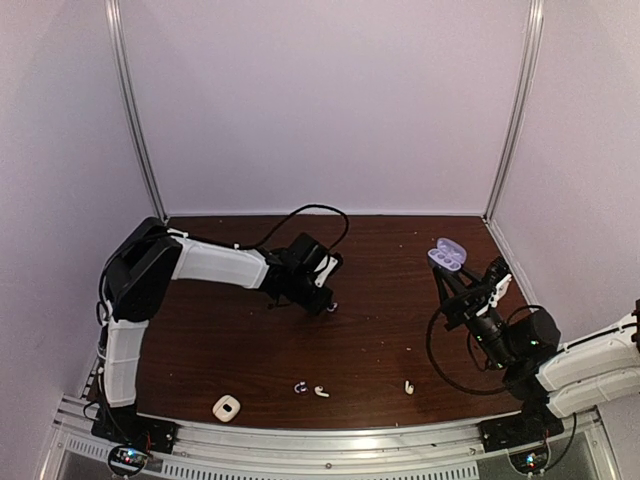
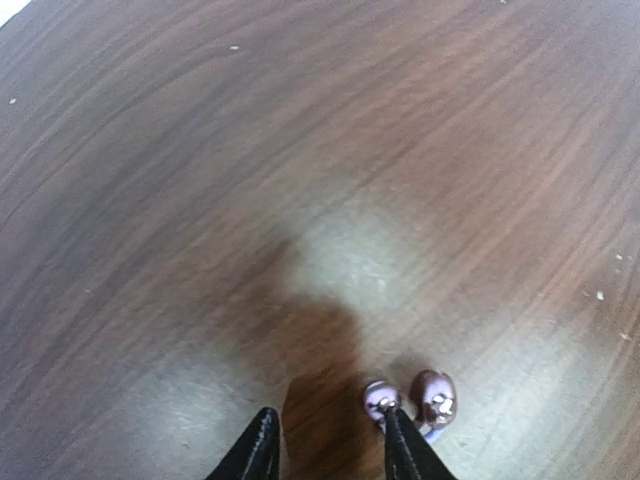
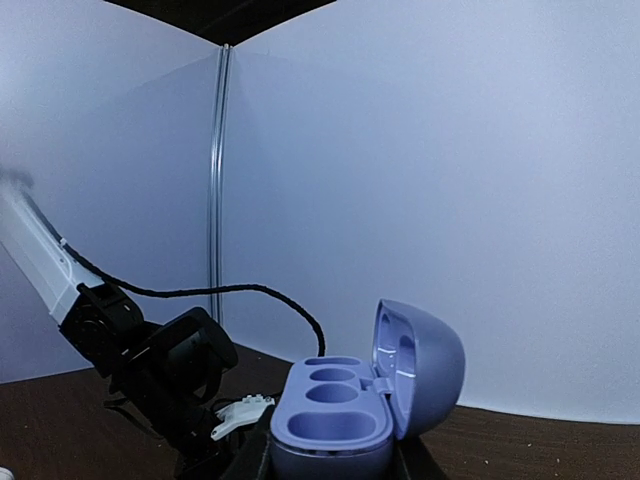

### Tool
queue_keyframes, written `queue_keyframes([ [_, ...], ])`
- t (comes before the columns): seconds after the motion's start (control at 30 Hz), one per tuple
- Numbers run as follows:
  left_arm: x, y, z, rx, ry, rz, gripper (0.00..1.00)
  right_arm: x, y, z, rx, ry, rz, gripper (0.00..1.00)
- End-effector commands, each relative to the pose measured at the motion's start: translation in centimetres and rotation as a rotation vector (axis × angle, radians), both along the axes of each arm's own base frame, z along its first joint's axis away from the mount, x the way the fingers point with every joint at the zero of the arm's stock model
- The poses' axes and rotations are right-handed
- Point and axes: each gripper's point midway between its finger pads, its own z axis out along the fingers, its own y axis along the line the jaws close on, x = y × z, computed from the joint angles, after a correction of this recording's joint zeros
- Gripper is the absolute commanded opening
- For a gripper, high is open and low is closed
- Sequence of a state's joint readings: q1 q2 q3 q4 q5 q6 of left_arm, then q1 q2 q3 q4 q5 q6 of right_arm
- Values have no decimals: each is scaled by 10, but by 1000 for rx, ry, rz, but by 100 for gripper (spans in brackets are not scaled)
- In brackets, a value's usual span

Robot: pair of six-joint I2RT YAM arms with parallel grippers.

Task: Insert the wireless bluetooth earbuds into the charging case
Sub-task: Pick up the left earbud from the center of the board.

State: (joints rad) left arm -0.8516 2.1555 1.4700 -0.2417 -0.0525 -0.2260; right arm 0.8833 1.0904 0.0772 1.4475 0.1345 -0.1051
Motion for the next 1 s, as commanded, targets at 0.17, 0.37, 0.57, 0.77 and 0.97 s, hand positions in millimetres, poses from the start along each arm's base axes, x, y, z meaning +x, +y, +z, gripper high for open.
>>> queue_keyframes([
  [0.17,1,8,31,-219,-16,143,35,-2,-2,6,23,-17,12,0],
  [0.37,-5,-4,35,-334,9,123,32,-2,-2,5,22,-14,9,0],
  [0.57,-1,-10,30,-337,9,117,27,-2,-3,6,21,-14,6,0],
  [0.77,1,-13,21,-327,14,108,26,-2,-2,5,18,-12,5,0],
  [0.97,-4,-13,31,-358,2,83,26,-1,-2,5,17,-13,5,0],
])
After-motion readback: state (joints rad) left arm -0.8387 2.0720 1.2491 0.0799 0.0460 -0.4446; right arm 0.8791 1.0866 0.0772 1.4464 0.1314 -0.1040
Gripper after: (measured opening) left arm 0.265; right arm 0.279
